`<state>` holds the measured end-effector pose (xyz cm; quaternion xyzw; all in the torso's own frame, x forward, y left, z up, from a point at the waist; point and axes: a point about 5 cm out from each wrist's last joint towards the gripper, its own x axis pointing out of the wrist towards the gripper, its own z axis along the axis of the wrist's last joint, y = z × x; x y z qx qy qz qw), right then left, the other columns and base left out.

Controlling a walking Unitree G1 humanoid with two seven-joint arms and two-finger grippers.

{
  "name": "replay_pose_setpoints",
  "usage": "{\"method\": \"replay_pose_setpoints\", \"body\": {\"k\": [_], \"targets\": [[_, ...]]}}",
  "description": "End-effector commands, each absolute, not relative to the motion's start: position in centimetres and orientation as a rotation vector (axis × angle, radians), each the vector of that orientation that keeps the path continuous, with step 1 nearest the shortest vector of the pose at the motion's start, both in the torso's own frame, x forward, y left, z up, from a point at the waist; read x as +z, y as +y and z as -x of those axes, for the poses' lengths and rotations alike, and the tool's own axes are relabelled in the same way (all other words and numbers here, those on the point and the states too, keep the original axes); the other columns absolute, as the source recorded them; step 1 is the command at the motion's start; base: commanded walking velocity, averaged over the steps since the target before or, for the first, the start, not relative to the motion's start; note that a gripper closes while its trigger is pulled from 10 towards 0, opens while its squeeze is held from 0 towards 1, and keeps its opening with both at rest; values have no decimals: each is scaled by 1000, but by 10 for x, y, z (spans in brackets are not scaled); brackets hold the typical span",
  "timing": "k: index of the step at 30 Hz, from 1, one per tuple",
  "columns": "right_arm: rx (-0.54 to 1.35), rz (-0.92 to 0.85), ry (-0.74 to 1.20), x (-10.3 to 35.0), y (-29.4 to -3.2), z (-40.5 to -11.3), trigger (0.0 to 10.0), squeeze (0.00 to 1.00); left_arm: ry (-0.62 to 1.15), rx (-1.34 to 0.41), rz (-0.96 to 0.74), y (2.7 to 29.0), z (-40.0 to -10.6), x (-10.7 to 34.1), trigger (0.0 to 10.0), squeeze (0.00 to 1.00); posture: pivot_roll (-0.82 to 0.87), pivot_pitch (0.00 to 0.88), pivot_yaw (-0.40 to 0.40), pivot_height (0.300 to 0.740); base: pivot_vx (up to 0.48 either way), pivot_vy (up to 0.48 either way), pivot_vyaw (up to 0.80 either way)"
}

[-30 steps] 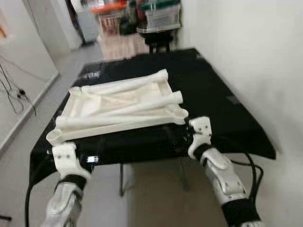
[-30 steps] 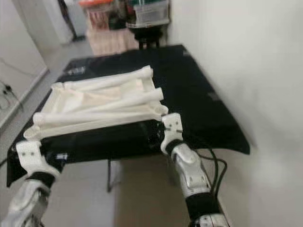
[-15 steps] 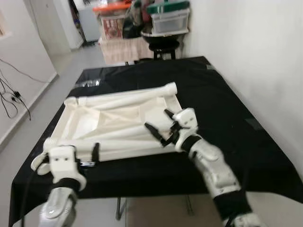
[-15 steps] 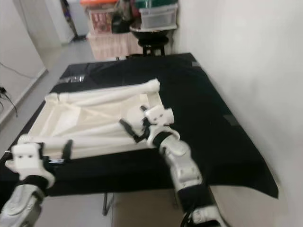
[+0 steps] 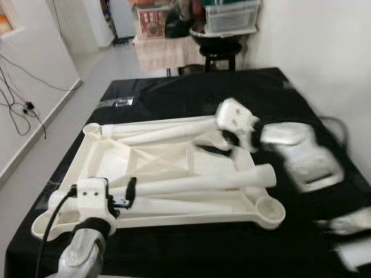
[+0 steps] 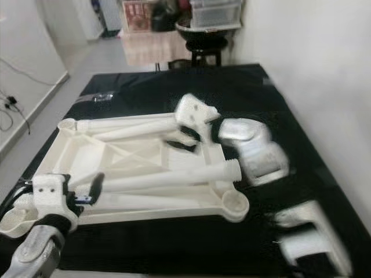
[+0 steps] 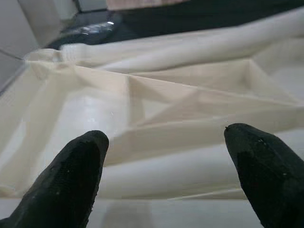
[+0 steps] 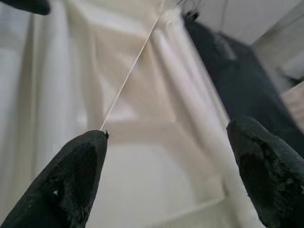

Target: Building children table

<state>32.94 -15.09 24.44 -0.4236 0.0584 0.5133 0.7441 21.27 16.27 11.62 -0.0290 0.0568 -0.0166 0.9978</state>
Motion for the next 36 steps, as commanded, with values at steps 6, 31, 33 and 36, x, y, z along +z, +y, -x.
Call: {"method": "replay_pose_setpoints", "body": {"k": [6,31,33,36], "targets": [[1333,1148,407,239,-139,-322,10000,0,204,-83,50,153,-206,109,10000,0,-62,0,59,740,0,0,0],[1047,1348,900,183,-134,-352,10000,0,231,-303,35,131,-197,116,10000,0,-75,0,28,740,0,0,0],[1039,1356,910,184,-135,-352,10000,0,229,-305,39,131,-197,116,10000,0,-75,0,26,740,0,0,0],[1039,1356,910,184,-135,-352,10000,0,229,-305,39,131,-197,116,10000,0,-75,0,26,740,0,0,0]]}}
